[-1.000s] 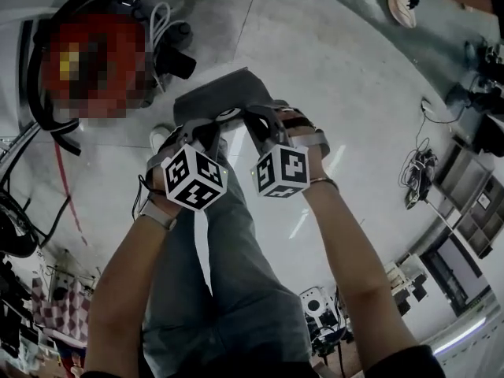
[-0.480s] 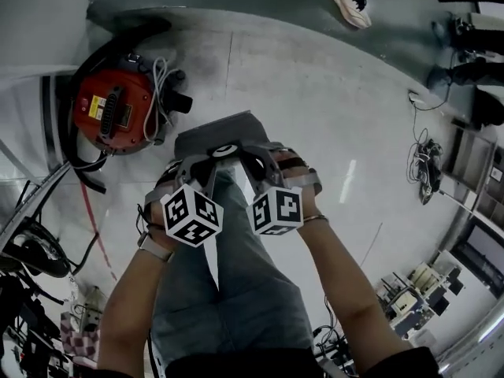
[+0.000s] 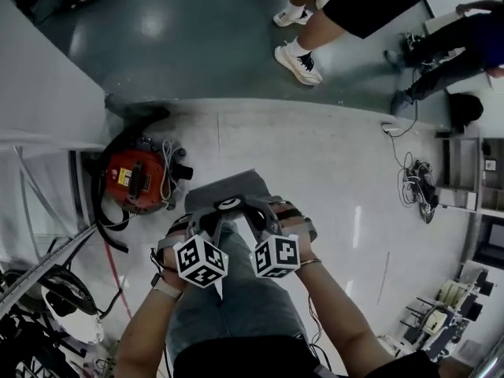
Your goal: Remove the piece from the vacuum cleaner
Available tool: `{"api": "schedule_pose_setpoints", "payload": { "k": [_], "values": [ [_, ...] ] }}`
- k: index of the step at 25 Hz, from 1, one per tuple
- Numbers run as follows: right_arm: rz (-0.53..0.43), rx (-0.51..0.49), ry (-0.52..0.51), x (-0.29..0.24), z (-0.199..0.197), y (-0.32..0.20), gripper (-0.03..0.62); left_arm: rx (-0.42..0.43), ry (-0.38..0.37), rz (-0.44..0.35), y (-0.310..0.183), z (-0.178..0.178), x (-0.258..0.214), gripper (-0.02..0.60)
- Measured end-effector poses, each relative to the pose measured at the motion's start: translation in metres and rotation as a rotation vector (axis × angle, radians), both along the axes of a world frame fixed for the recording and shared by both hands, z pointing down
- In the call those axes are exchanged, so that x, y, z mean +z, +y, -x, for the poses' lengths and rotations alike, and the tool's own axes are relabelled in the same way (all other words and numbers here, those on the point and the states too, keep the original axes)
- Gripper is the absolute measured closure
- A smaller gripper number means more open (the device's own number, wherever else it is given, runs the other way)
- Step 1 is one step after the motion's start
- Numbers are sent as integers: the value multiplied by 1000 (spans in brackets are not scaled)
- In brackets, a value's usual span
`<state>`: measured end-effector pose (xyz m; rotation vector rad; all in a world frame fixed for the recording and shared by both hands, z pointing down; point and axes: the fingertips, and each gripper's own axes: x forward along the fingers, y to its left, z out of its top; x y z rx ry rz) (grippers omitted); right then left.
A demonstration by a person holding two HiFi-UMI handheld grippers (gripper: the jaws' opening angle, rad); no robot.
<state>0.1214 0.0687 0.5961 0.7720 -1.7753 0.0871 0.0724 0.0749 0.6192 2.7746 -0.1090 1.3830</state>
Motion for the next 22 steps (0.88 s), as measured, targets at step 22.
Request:
{"api": "schedule_pose_setpoints", "payload": {
  "k": [22],
  "values": [
    [-208, 102, -1, -288, -36, -39, 553, 71, 109, -191, -54, -39, -281, 548]
  ]
}}
